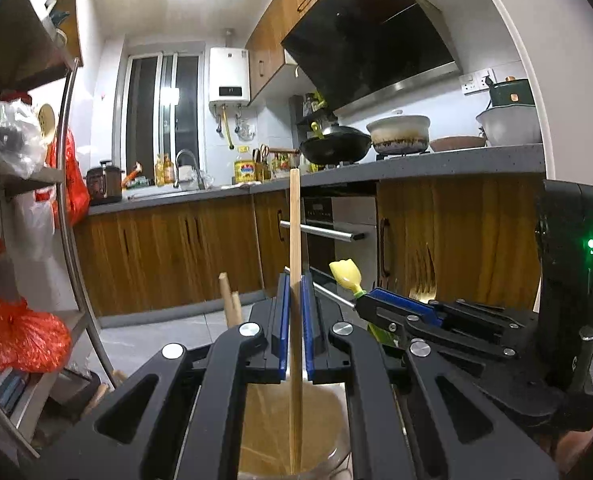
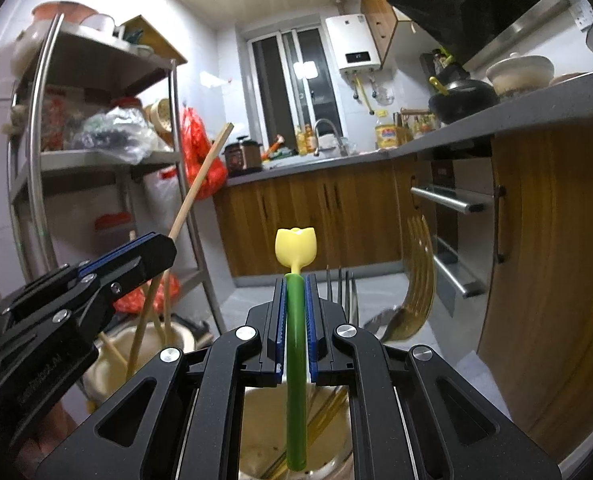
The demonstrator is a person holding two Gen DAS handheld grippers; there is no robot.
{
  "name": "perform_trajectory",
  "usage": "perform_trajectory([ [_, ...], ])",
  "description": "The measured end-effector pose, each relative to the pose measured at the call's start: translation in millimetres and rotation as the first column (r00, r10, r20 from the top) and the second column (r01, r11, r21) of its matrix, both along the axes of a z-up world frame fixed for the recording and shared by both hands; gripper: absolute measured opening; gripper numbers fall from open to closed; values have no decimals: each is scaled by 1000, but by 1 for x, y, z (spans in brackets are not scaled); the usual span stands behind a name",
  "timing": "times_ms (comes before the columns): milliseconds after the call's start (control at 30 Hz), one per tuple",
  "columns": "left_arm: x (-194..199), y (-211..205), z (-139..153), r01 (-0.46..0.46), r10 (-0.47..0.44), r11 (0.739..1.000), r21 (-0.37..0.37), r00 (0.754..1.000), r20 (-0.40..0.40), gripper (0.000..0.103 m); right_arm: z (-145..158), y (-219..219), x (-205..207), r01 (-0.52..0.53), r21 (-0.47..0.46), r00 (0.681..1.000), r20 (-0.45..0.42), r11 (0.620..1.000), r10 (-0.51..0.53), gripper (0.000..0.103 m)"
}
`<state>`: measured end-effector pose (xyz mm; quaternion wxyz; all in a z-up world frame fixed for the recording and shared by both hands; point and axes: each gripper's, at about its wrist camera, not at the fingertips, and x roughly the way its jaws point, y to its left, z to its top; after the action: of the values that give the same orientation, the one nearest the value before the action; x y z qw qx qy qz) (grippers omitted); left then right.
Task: Organize utensils
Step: 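Lower the chopstick into the tall compartment with left while right lowers spoon into small one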
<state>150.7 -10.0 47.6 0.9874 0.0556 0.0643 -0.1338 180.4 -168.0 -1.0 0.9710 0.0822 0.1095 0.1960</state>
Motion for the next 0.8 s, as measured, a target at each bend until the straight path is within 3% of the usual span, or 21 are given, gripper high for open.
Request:
perform_trajectory([
  [533,-5,12,-18,2,1,1000,16,982,-189,6,-10,-13,-20,-79,4,985,-156,997,79,10],
  [800,-4,18,-24,-15,16,1000,5,973,-229,6,-15,-15,-21,-73,1,979,-192,997,72,10],
])
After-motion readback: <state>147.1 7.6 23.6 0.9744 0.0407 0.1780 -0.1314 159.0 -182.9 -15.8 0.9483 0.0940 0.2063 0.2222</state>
